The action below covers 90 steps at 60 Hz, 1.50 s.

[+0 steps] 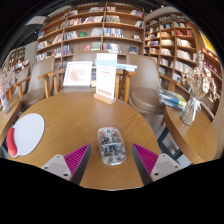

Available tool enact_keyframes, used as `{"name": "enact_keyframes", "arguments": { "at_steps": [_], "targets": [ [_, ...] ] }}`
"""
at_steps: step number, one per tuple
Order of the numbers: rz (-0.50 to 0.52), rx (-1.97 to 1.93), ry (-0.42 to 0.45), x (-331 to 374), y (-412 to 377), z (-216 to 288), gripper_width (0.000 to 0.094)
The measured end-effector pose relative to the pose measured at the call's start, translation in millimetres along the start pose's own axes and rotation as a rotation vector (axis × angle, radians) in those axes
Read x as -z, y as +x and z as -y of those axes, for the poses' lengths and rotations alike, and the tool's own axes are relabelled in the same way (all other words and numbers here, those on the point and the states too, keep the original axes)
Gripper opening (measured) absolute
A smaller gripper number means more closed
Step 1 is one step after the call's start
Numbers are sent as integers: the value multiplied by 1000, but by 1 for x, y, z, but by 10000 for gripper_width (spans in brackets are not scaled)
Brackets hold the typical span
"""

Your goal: Arrange mouse

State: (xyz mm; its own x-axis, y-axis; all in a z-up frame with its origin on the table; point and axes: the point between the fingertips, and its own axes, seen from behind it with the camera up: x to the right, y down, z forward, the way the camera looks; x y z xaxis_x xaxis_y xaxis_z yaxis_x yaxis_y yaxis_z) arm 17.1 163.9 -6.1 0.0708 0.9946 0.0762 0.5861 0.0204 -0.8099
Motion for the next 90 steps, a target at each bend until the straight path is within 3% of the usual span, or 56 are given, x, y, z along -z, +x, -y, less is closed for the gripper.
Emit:
{"name": "enact_keyframes", "arguments": {
  "at_steps": [24,27,28,29,37,46,59,77,90],
  "targets": [
    [45,-40,-21,-36,-7,16,829],
    [51,-47,-19,-38,-7,17,743],
    [51,-37,-20,-39,-7,17,566],
    [51,-24,-19,-40,-7,19,469],
    [32,-11,-42,-37,-3,24,423],
    [21,-45,54,13,-28,79,425],
    [140,-35,107,59,-149,132,425],
    [230,13,8,34,-305,77,423],
    [197,53,-56,-2,-333,29,433]
  ]
}}
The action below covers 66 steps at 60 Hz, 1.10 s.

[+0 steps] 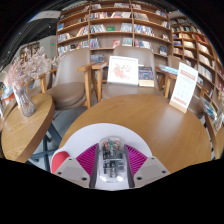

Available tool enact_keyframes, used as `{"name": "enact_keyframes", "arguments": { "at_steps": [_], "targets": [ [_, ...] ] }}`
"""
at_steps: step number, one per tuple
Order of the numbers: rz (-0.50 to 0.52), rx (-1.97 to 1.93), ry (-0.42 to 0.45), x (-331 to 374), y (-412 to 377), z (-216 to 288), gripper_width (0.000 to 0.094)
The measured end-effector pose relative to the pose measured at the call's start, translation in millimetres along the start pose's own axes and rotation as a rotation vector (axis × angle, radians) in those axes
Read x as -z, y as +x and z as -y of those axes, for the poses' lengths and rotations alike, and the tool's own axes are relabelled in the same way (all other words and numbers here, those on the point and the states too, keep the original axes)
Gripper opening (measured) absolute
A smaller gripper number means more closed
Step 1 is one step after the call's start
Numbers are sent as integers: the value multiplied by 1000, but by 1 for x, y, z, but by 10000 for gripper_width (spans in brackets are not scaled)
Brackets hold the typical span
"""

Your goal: Arrange mouse

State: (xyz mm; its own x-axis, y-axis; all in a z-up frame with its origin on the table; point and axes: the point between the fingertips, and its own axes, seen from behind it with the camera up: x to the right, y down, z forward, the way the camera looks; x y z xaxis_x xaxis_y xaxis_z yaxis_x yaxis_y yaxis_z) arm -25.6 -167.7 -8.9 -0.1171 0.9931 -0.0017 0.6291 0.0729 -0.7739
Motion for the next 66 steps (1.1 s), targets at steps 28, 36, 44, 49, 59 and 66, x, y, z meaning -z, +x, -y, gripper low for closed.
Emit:
{"name": "enact_keyframes", "arguments": {
  "at_steps": [28,36,44,49,59,66],
  "targets": [
    [-49,-44,159,140,35,40,844],
    [-78,-52,181,237,62,25,849],
    [-93,-19,219,319,77,0,856],
    [-87,-9,221,353,83,-21,855],
    [-104,-16,220,396,91,-59,855],
    [-108,-13,213,414,91,-81,852]
  ]
}}
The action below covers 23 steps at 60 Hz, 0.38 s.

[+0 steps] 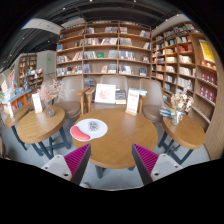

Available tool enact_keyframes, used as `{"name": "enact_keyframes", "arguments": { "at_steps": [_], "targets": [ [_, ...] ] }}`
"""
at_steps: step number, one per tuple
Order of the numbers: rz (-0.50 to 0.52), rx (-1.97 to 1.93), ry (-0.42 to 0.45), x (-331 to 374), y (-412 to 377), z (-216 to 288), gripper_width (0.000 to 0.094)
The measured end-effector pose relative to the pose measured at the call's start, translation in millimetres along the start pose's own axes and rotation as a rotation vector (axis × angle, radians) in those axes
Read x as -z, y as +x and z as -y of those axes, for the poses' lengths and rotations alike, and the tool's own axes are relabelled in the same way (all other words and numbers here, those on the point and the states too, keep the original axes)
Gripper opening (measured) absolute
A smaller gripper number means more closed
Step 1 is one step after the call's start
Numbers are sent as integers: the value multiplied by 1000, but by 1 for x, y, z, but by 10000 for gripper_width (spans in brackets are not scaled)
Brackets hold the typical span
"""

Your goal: Arrange mouse

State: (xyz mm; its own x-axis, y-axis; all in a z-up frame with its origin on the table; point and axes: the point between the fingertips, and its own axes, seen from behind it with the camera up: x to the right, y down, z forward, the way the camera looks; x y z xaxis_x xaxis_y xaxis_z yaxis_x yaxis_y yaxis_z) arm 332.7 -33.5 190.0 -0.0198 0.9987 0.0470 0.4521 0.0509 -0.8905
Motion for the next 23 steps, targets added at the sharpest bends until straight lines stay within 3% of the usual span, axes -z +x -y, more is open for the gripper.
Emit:
{"name": "enact_keyframes", "arguments": {
  "at_steps": [23],
  "targets": [
    [0,19,50,39,5,-10,856]
  ]
}}
